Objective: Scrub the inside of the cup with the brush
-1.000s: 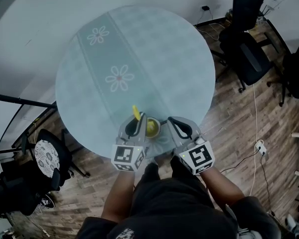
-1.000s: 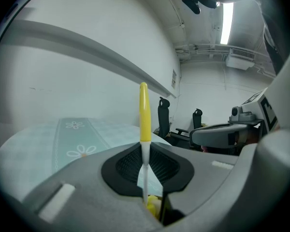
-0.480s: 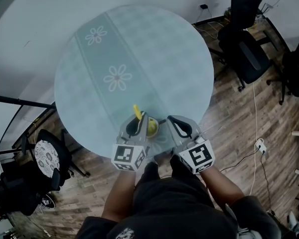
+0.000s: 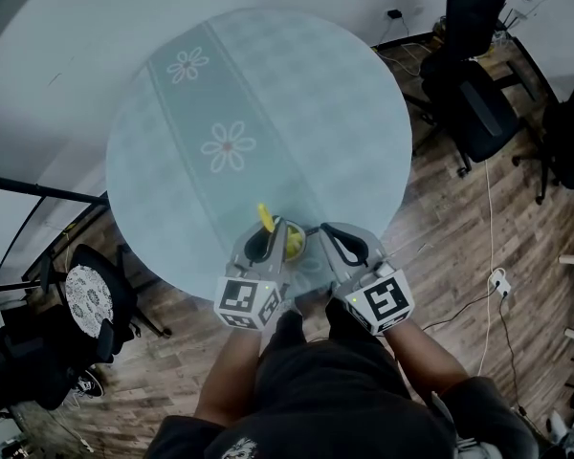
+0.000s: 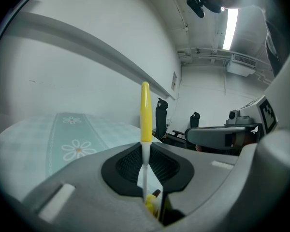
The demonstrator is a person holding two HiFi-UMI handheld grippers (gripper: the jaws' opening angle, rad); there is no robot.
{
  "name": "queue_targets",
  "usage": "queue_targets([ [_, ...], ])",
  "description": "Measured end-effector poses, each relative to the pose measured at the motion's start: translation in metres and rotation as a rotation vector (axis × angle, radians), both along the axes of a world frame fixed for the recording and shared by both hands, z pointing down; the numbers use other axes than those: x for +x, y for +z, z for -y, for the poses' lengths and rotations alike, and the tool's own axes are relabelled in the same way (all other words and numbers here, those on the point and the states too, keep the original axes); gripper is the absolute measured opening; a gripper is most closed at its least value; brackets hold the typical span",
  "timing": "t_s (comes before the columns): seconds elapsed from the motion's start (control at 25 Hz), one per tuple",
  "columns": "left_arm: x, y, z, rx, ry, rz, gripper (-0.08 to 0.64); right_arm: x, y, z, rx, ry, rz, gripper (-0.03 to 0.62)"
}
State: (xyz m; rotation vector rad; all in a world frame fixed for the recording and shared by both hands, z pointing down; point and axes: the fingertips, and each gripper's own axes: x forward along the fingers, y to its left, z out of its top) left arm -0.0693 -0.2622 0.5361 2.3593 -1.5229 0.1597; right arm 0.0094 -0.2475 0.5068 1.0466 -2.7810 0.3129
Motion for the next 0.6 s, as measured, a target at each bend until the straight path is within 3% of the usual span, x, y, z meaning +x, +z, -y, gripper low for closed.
queue_targets([
  [0.6, -0.019, -0.001, -0.025, -0.006, -0.013, 0.001, 0.037, -0.024, -0.002, -0.020, 0.001, -0.037, 0.005, 0.002],
])
